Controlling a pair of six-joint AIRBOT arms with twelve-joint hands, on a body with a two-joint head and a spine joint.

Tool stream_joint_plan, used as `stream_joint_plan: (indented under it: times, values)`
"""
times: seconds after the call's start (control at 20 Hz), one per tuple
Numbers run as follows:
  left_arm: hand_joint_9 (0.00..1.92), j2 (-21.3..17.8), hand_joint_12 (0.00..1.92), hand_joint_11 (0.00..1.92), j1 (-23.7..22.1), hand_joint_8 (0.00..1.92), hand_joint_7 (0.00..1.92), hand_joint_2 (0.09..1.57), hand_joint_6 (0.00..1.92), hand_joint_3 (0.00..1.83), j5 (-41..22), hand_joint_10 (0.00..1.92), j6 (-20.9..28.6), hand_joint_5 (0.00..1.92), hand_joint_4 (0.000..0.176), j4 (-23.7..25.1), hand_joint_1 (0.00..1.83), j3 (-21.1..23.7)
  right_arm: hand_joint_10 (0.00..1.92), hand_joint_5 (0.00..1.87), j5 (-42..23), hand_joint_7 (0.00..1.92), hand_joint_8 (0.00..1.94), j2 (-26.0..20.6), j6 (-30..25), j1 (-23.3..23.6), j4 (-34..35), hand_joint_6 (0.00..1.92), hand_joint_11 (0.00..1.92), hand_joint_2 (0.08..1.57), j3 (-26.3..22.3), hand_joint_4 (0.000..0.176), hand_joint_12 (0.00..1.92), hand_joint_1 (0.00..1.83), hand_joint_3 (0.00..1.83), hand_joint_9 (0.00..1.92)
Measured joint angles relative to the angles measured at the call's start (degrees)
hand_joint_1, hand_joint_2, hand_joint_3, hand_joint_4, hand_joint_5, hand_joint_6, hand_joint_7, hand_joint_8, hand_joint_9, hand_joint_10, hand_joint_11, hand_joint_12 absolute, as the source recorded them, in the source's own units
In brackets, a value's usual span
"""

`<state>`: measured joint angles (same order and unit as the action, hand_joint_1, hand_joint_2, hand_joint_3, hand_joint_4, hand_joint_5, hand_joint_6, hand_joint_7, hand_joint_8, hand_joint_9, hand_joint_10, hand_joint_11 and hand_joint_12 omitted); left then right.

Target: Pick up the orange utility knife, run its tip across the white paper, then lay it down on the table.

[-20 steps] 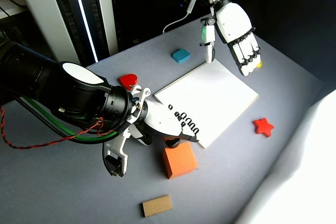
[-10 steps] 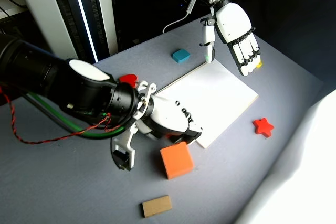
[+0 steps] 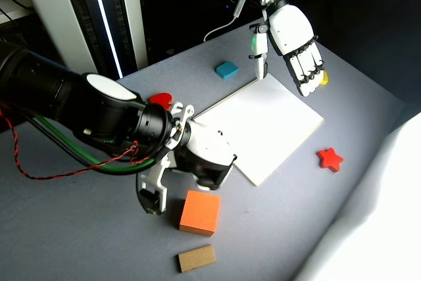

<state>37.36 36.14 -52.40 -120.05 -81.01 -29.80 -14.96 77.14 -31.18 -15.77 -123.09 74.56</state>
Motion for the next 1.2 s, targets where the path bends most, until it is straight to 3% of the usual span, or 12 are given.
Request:
stream_joint_plan:
  times: [0.15, 0.35, 0.5, 0.65, 0.75, 0.8, 0.85, 0.95, 1.2]
  values:
    - [0.11, 0.0, 0.37, 0.00, 0.5, 0.00, 0.07, 1.33, 0.00, 0.00, 0.1, 0.01, 0.0, 0.00, 0.000, 0.0, 0.21, 0.0, 1.92, 1.52, -0.2, 1.78, 1.94, -1.8, -1.0, 1.1, 0.0, 1.92, 1.92, 0.83, -1.5, 0.176, 1.92, 1.61, 0.95, 1.87]
    - [0.12, 0.0, 0.38, 0.00, 0.5, 0.00, 0.08, 1.33, 0.00, 0.00, 0.0, 0.00, 0.0, 0.00, 0.000, 0.0, 0.20, 0.0, 1.92, 1.47, 0.3, 1.74, 1.94, -3.5, -2.0, 1.2, 1.4, 1.92, 1.90, 0.90, -3.7, 0.176, 1.92, 1.55, 0.80, 1.84]
    - [0.13, 0.0, 0.40, 0.00, 0.5, 0.00, 0.09, 1.33, 0.00, 0.00, -0.1, 0.00, 0.0, 0.02, 0.000, 0.0, 0.20, 0.0, 1.92, 1.48, 7.6, 1.73, 1.94, -4.2, -2.2, 1.7, 7.6, 1.92, 1.89, 0.91, -6.8, 0.176, 1.92, 1.56, 0.79, 1.83]
    - [0.11, 0.3, 0.35, 0.00, 0.5, 0.00, 0.06, 1.34, 0.00, 0.00, -0.3, 0.00, 0.0, 0.00, 0.000, 0.0, 0.18, 0.0, 1.92, 1.48, 13.9, 1.72, 1.94, -4.2, -2.5, 3.1, 8.0, 1.92, 1.88, 0.91, -8.2, 0.176, 1.92, 1.57, 0.78, 1.82]
    - [0.12, 0.3, 0.38, 0.00, 0.5, 0.00, 0.07, 1.33, 0.00, 0.00, -0.7, 0.00, 0.0, 0.01, 0.000, 0.0, 0.19, 0.0, 1.92, 1.48, 10.2, 1.72, 1.94, -4.9, -3.1, 4.2, 8.0, 1.92, 1.87, 0.91, -8.7, 0.176, 1.92, 1.58, 0.78, 1.81]
    - [0.12, 0.3, 0.39, 0.00, 0.5, 0.00, 0.07, 1.33, 0.01, 0.00, -0.8, 0.00, 0.0, 0.02, 0.000, 0.0, 0.20, 0.0, 1.92, 1.46, 7.7, 1.72, 1.94, -5.1, -1.5, 4.5, 9.0, 1.92, 1.87, 0.92, -8.8, 0.176, 1.92, 1.58, 0.78, 1.81]
    - [0.12, 0.3, 0.40, 0.00, 0.5, 0.00, 0.08, 1.33, 0.01, 0.00, -0.8, 0.00, 0.0, 0.02, 0.000, 0.0, 0.21, 0.0, 1.92, 1.45, 5.9, 1.70, 1.94, -5.1, 5.7, 4.5, 14.1, 1.92, 1.86, 0.91, -8.8, 0.176, 1.92, 1.58, 0.77, 1.80]
    - [0.13, 0.3, 0.42, 0.00, 0.5, 0.00, 0.08, 1.33, 0.00, 0.00, -0.8, 0.01, 0.0, 0.02, 0.000, 0.0, 0.20, 0.0, 1.92, 1.45, 5.1, 1.71, 1.94, -4.9, 12.1, 4.5, 16.7, 1.92, 1.86, 0.91, -8.8, 0.176, 1.92, 1.57, 0.77, 1.80]
    - [0.12, 0.3, 0.36, 0.00, 0.5, 0.00, 0.07, 1.34, 0.00, 0.00, -0.8, 0.00, 0.0, 0.00, 0.000, 0.0, 0.20, 0.0, 1.92, 1.40, 15.7, 1.70, 1.94, -3.7, 13.6, 4.2, 17.7, 1.92, 1.86, 0.92, -10.1, 0.176, 1.92, 1.55, 0.77, 1.79]
